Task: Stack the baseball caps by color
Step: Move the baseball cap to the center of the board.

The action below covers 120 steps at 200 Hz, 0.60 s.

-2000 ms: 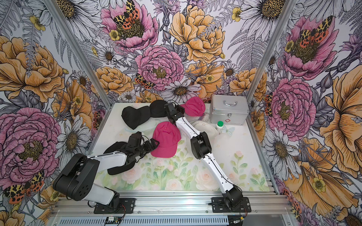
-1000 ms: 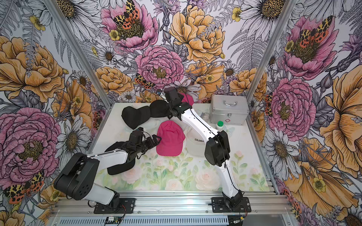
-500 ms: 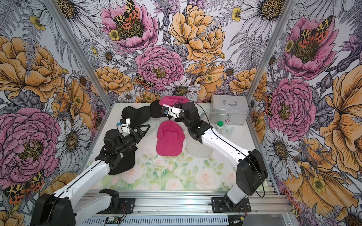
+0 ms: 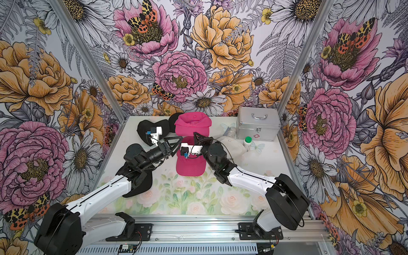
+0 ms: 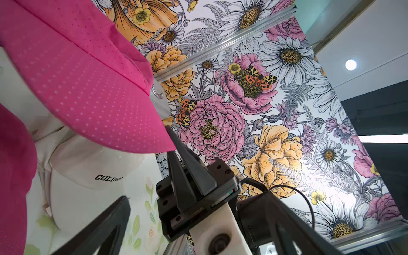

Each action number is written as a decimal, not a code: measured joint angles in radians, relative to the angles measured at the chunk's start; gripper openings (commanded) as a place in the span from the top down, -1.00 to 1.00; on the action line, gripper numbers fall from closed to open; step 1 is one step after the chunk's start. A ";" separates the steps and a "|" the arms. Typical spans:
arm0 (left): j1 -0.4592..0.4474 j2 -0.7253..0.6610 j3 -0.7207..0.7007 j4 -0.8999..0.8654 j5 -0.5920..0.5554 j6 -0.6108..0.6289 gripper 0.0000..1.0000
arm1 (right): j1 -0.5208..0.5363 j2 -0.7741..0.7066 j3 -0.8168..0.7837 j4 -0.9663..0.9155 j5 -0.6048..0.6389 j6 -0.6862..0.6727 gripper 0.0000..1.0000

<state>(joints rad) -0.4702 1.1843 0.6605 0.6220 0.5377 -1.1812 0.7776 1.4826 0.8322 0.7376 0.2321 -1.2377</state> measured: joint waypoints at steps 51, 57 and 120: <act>-0.019 0.051 0.019 0.095 -0.003 -0.042 -0.58 | 0.069 0.074 -0.008 0.282 0.037 -0.183 1.00; -0.016 0.053 0.019 0.107 -0.003 -0.045 -0.49 | 0.074 0.086 -0.010 0.312 0.042 -0.204 1.00; 0.108 0.057 0.019 0.170 0.007 -0.060 0.01 | 0.101 0.116 -0.026 0.421 0.064 -0.282 1.00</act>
<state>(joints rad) -0.3618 1.2415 0.6800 0.7918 0.5449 -1.2407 0.8783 1.5990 0.8062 1.1587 0.2958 -1.5200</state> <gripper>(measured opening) 0.497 0.064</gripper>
